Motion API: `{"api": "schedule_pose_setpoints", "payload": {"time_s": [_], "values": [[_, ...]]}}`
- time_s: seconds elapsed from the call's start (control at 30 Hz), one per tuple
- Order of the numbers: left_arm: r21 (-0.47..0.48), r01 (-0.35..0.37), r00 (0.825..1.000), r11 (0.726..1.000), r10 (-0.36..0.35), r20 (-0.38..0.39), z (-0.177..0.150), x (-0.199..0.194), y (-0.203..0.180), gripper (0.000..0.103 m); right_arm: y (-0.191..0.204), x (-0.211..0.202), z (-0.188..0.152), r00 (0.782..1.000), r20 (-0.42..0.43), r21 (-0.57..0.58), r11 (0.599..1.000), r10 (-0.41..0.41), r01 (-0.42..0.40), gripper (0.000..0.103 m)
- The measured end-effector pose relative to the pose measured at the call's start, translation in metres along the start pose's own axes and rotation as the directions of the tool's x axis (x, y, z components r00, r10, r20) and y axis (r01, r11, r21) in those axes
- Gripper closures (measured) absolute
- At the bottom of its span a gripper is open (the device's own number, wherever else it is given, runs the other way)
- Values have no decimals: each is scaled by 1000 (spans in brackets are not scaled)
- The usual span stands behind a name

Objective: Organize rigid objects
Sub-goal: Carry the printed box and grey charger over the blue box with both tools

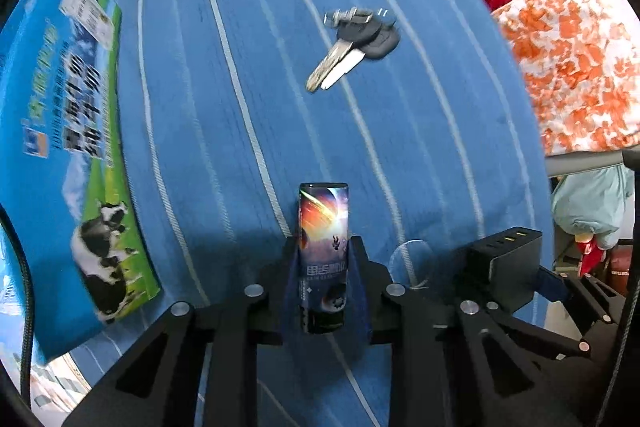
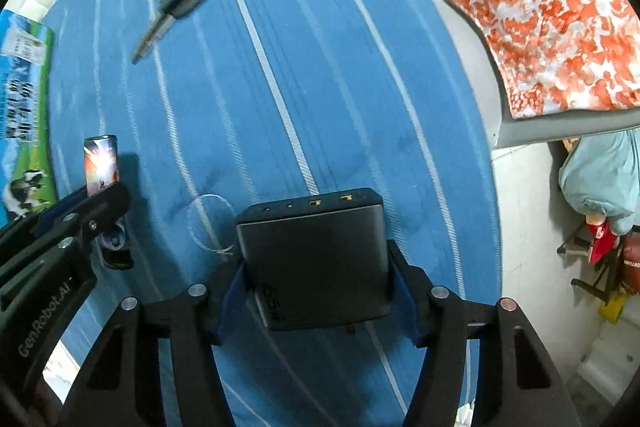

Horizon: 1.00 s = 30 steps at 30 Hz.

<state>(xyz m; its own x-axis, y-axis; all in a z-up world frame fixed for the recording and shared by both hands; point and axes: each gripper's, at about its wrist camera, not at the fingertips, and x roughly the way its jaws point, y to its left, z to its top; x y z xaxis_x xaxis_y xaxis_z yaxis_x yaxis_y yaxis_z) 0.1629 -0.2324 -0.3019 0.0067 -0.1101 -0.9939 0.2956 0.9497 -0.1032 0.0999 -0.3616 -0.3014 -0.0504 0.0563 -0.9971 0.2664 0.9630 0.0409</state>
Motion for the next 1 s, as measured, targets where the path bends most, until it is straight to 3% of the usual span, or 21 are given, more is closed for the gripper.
{"api": "schedule_pose_setpoints", "payload": {"time_s": [0.2, 0.37, 0.7, 1.0], "values": [[7, 31, 993, 1000, -31, 111, 2, -53, 5, 82, 15, -59, -11, 996, 82, -36, 998, 45, -42, 39], [-9, 57, 971, 998, -54, 231, -4, -113, 28, 82, 40, -116, -20, 980, 177, -74, 994, 93, -81, 39], [-116, -12, 907, 993, 59, 416, -55, -223, 120, 82, 132, -220, -56, 912, 338, -243, 958, 231, -153, 39], [-206, -45, 863, 978, 142, 486, -99, -287, 184, 82, 210, -272, -89, 861, 414, -370, 919, 296, -138, 40]]}}
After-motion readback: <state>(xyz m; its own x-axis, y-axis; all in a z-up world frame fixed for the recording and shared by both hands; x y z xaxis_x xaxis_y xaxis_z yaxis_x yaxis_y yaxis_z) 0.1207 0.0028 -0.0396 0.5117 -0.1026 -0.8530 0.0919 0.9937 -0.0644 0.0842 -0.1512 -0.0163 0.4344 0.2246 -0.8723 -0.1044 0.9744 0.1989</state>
